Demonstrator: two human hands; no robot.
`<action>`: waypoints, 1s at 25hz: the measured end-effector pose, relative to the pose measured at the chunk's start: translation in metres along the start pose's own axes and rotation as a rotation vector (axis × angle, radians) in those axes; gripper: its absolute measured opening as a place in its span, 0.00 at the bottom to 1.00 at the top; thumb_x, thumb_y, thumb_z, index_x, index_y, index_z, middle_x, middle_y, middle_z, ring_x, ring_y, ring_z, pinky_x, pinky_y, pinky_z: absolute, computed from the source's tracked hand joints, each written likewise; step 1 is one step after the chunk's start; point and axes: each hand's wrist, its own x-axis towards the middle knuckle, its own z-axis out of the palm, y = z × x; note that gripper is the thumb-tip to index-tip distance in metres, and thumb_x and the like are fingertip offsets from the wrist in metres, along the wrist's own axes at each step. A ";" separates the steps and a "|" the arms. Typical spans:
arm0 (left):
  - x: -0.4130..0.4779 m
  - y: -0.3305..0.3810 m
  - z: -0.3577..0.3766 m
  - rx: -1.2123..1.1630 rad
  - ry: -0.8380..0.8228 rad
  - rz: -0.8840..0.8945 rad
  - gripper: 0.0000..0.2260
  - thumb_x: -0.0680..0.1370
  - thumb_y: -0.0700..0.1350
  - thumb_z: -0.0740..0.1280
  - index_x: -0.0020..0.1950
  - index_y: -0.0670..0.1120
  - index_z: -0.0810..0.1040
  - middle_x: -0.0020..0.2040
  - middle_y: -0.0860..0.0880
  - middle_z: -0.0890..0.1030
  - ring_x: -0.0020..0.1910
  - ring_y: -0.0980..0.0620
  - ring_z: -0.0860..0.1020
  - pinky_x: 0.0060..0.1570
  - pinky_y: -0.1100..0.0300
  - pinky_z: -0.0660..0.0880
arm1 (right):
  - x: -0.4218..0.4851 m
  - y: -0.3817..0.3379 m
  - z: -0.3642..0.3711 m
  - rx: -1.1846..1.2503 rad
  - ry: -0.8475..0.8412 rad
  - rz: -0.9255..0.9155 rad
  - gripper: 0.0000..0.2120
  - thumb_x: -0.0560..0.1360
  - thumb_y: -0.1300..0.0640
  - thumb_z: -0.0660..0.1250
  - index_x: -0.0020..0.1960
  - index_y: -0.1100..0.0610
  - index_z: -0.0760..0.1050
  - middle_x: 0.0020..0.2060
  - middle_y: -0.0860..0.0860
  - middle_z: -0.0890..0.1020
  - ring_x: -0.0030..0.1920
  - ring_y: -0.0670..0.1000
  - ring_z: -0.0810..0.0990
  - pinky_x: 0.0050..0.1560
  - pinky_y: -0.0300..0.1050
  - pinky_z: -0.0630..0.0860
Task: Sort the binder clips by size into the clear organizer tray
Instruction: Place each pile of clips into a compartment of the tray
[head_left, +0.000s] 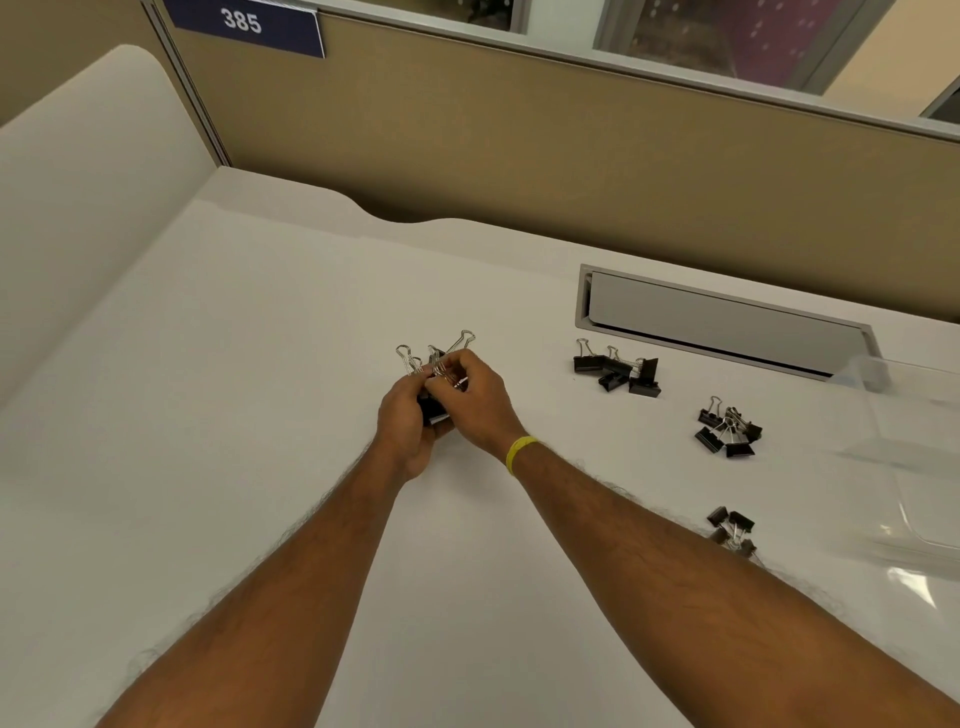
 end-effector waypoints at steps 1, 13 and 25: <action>-0.001 0.000 -0.001 -0.044 0.002 -0.027 0.13 0.81 0.48 0.59 0.54 0.44 0.82 0.47 0.46 0.85 0.48 0.48 0.83 0.44 0.52 0.79 | -0.001 -0.001 0.001 -0.051 -0.009 -0.038 0.06 0.74 0.53 0.68 0.49 0.54 0.77 0.46 0.50 0.79 0.46 0.47 0.79 0.48 0.41 0.75; 0.001 0.001 -0.023 -0.234 -0.064 -0.145 0.11 0.77 0.47 0.66 0.54 0.43 0.81 0.43 0.47 0.82 0.40 0.51 0.82 0.34 0.62 0.79 | -0.002 -0.007 -0.008 -0.406 -0.125 -0.269 0.25 0.61 0.39 0.78 0.53 0.49 0.77 0.49 0.43 0.78 0.50 0.43 0.77 0.51 0.47 0.78; 0.006 0.003 -0.036 -0.354 0.000 -0.165 0.06 0.77 0.44 0.67 0.51 0.42 0.76 0.46 0.45 0.83 0.44 0.46 0.83 0.33 0.60 0.81 | 0.030 0.005 -0.007 -0.205 0.191 -0.053 0.18 0.68 0.44 0.74 0.51 0.51 0.73 0.47 0.50 0.79 0.47 0.49 0.78 0.48 0.44 0.75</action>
